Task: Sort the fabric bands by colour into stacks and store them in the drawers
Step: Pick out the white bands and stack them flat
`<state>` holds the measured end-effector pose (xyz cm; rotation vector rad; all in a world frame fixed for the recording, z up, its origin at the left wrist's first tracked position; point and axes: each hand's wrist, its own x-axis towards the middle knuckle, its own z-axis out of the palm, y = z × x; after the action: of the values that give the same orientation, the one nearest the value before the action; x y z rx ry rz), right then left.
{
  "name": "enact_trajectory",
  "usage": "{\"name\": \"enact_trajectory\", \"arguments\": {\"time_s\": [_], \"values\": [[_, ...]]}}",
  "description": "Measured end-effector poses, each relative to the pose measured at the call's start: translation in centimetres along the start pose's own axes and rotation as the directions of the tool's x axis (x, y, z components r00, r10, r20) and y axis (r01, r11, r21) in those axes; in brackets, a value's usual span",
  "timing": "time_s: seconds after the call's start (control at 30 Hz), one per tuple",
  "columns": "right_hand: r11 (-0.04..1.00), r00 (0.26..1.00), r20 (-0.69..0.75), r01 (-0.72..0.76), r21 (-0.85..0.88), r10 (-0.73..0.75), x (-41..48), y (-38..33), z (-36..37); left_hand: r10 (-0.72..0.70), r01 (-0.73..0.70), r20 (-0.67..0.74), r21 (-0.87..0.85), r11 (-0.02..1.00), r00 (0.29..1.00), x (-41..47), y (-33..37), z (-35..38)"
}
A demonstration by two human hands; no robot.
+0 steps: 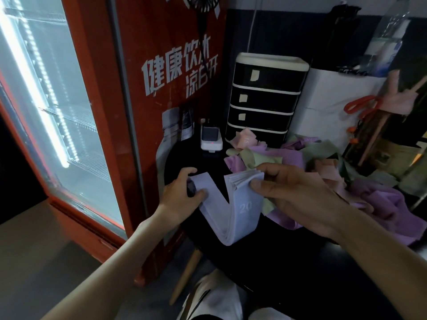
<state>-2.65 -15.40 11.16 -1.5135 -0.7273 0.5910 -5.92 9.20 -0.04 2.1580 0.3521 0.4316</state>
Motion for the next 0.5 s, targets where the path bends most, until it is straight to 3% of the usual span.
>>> {"name": "enact_trajectory", "arguments": {"time_s": [0.13, 0.5], "values": [[0.999, 1.000, -0.014, -0.013, 0.030, 0.013, 2.5, 0.7, 0.8, 0.054, -0.053, -0.029, 0.032, 0.998, 0.998, 0.6, -0.6, 0.4], [0.986, 0.977, -0.157, -0.154, -0.066, 0.142, 9.5, 3.7, 3.3, 0.002, -0.021, -0.058, -0.315, 0.949, 0.998, 1.0, -1.6, 0.5]]}}
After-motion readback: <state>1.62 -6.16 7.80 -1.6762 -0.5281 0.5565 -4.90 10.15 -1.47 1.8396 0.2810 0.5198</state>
